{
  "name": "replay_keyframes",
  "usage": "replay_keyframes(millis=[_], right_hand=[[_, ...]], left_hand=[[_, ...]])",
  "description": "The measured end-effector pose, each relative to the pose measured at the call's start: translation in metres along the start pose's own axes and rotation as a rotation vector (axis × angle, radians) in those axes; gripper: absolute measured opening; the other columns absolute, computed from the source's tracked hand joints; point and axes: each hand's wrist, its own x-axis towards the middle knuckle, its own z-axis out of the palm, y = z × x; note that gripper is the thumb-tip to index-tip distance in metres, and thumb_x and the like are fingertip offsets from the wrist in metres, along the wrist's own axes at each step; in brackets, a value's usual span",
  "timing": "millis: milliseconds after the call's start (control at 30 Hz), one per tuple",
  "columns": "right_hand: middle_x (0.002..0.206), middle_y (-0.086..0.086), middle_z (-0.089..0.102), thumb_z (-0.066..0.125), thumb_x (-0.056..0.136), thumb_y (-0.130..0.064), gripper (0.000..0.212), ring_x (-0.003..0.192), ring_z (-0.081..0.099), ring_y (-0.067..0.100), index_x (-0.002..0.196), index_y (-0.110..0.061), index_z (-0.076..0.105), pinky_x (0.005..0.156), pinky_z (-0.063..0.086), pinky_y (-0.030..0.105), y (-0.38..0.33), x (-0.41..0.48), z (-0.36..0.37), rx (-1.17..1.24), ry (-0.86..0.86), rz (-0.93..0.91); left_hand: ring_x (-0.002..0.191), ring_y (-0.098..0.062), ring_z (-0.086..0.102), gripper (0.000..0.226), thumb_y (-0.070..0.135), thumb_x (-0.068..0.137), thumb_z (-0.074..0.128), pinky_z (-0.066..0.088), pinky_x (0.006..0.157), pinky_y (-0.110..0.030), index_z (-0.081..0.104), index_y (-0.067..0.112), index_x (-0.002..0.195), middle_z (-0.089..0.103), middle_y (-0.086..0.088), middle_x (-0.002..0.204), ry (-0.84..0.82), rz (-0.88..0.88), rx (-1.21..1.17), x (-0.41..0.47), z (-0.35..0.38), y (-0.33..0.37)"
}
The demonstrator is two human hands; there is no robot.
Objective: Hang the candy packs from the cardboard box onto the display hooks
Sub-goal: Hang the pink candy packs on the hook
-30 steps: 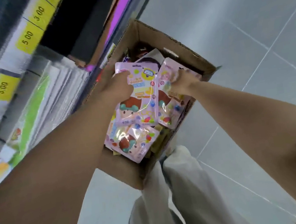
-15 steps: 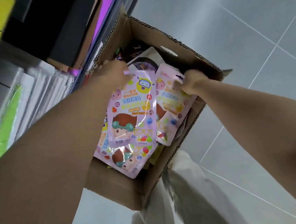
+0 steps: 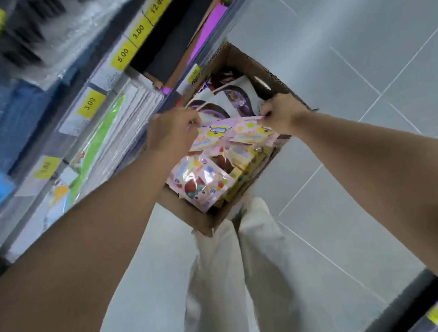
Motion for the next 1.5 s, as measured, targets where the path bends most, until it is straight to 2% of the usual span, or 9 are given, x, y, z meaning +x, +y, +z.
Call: replay_keyframes(millis=[167, 333, 667, 800, 967, 1133, 1267, 1400, 1500], right_hand=[[0.102, 0.01, 0.064, 0.044, 0.087, -0.004, 0.028, 0.093, 0.061, 0.029, 0.099, -0.013, 0.067, 0.084, 0.046, 0.033, -0.027, -0.056, -0.025, -0.166, 0.156, 0.069], [0.103, 0.008, 0.064, 0.044, 0.083, 0.002, 0.032, 0.103, 0.058, 0.029, 0.103, -0.012, 0.064, 0.096, 0.035, 0.035, -0.025, -0.143, -0.021, -0.434, 0.277, 0.105], [0.116, 0.017, 0.061, 0.04, 0.095, -0.015, 0.027, 0.109, 0.057, 0.036, 0.114, -0.01, 0.058, 0.087, 0.045, 0.036, -0.025, -0.225, 0.017, 0.053, 0.455, 0.105], [0.107, 0.015, 0.064, 0.043, 0.095, -0.017, 0.023, 0.102, 0.059, 0.032, 0.103, -0.008, 0.062, 0.081, 0.045, 0.033, -0.043, -0.233, 0.038, 0.217, 0.489, -0.069], [0.076, 0.01, 0.055, 0.045, 0.093, -0.008, 0.018, 0.075, 0.052, 0.025, 0.088, -0.001, 0.061, 0.074, 0.048, 0.038, -0.067, -0.256, 0.048, 0.321, 0.486, -0.27], [0.081, 0.016, 0.059, 0.045, 0.096, -0.015, 0.021, 0.073, 0.049, 0.027, 0.083, -0.003, 0.056, 0.064, 0.04, 0.034, -0.114, -0.306, 0.024, 0.18, 0.444, -0.436], [0.084, 0.025, 0.059, 0.044, 0.095, -0.016, 0.024, 0.08, 0.056, 0.038, 0.084, 0.002, 0.055, 0.069, 0.047, 0.041, -0.165, -0.354, -0.004, 0.031, 0.417, -0.599], [0.084, 0.014, 0.058, 0.048, 0.092, -0.016, 0.024, 0.088, 0.057, 0.033, 0.069, -0.011, 0.054, 0.072, 0.044, 0.038, -0.232, -0.407, -0.019, -0.163, 0.282, -0.806], [0.08, 0.009, 0.054, 0.047, 0.094, -0.018, 0.02, 0.079, 0.051, 0.026, 0.077, -0.011, 0.054, 0.066, 0.037, 0.031, -0.287, -0.45, -0.022, -0.251, 0.205, -0.909]], left_hand=[[0.099, -0.028, 0.059, 0.02, 0.013, 0.088, 0.052, 0.037, 0.094, -0.035, 0.069, 0.019, 0.098, 0.065, -0.003, 0.105, 0.118, 0.012, 0.008, -0.046, -0.054, 0.009], [0.105, -0.027, 0.056, 0.022, 0.014, 0.092, 0.049, 0.033, 0.094, -0.032, 0.068, 0.019, 0.103, 0.064, -0.002, 0.109, 0.231, -0.013, -0.009, -0.117, -0.103, 0.031], [0.099, -0.037, 0.059, 0.024, 0.012, 0.089, 0.046, 0.048, 0.081, -0.042, 0.065, 0.016, 0.103, 0.061, -0.014, 0.112, 0.305, -0.207, -0.024, -0.225, -0.068, 0.044], [0.098, -0.037, 0.058, 0.021, 0.01, 0.089, 0.045, 0.047, 0.071, -0.041, 0.063, 0.012, 0.101, 0.063, -0.016, 0.11, 0.302, -0.284, -0.106, -0.235, -0.045, 0.053], [0.099, -0.035, 0.058, 0.021, 0.012, 0.088, 0.049, 0.05, 0.073, -0.042, 0.062, 0.016, 0.104, 0.062, -0.013, 0.111, 0.336, -0.298, -0.146, -0.265, -0.057, 0.058], [0.097, -0.034, 0.056, 0.02, 0.013, 0.091, 0.044, 0.041, 0.069, -0.035, 0.059, 0.016, 0.103, 0.058, -0.012, 0.112, 0.42, -0.347, -0.094, -0.323, -0.104, 0.057], [0.1, -0.035, 0.057, 0.021, 0.014, 0.091, 0.045, 0.044, 0.076, -0.039, 0.061, 0.016, 0.105, 0.059, -0.014, 0.112, 0.543, -0.448, -0.022, -0.391, -0.151, 0.05], [0.098, -0.035, 0.058, 0.023, 0.012, 0.089, 0.046, 0.045, 0.076, -0.039, 0.064, 0.015, 0.102, 0.061, -0.014, 0.106, 0.678, -0.549, -0.012, -0.463, -0.191, 0.03], [0.098, -0.035, 0.058, 0.025, 0.009, 0.087, 0.046, 0.049, 0.078, -0.041, 0.066, 0.014, 0.101, 0.063, -0.014, 0.107, 0.764, -0.603, -0.064, -0.512, -0.22, 0.008]])
